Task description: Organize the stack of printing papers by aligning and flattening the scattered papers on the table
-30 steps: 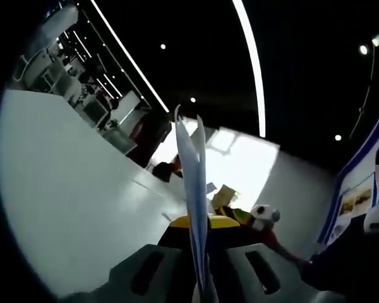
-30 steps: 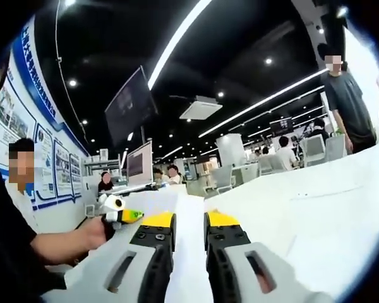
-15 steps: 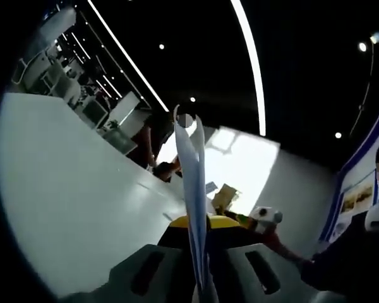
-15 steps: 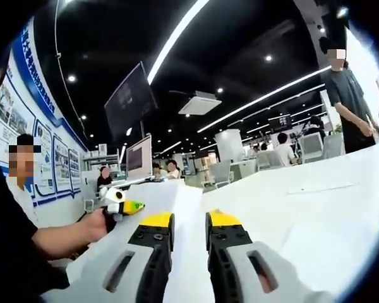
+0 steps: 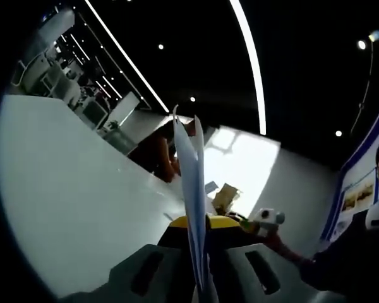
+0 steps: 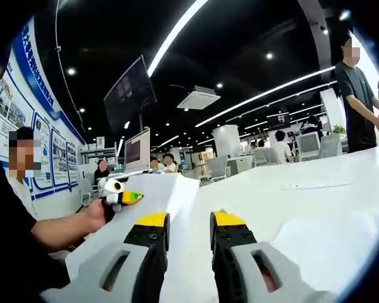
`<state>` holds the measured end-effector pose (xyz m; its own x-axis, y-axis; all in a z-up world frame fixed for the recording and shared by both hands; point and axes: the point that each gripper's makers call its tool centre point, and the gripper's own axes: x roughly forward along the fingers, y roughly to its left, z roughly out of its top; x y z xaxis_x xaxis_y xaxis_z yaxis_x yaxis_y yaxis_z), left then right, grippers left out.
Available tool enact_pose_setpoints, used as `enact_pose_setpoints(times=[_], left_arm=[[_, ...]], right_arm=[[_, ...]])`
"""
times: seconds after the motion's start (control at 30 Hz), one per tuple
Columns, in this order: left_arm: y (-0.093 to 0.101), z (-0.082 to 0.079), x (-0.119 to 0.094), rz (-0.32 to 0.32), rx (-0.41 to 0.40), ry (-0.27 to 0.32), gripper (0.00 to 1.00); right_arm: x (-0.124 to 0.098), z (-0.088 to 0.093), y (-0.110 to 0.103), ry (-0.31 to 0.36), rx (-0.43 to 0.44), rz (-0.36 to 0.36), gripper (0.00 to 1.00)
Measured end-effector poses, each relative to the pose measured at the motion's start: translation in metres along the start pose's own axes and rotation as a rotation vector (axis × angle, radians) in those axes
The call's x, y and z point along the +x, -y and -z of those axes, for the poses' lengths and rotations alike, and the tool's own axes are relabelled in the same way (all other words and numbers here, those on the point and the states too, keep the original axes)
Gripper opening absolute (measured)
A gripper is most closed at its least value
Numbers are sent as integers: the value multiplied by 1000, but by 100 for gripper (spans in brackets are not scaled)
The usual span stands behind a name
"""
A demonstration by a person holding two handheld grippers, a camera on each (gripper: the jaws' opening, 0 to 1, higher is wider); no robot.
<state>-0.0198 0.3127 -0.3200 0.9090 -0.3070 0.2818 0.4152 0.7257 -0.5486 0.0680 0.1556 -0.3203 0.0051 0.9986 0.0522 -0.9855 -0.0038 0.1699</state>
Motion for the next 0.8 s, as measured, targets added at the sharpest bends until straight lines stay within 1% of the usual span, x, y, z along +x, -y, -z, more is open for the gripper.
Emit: enact_pose_setpoints(times=[0.63, 0.8], left_arm=[[3, 1, 0, -2, 7, -3, 6], [3, 1, 0, -2, 8, -4, 6]], right_arm=[[-17, 5, -3, -29, -21, 11, 28], [-23, 11, -3, -51, -23, 15, 29]])
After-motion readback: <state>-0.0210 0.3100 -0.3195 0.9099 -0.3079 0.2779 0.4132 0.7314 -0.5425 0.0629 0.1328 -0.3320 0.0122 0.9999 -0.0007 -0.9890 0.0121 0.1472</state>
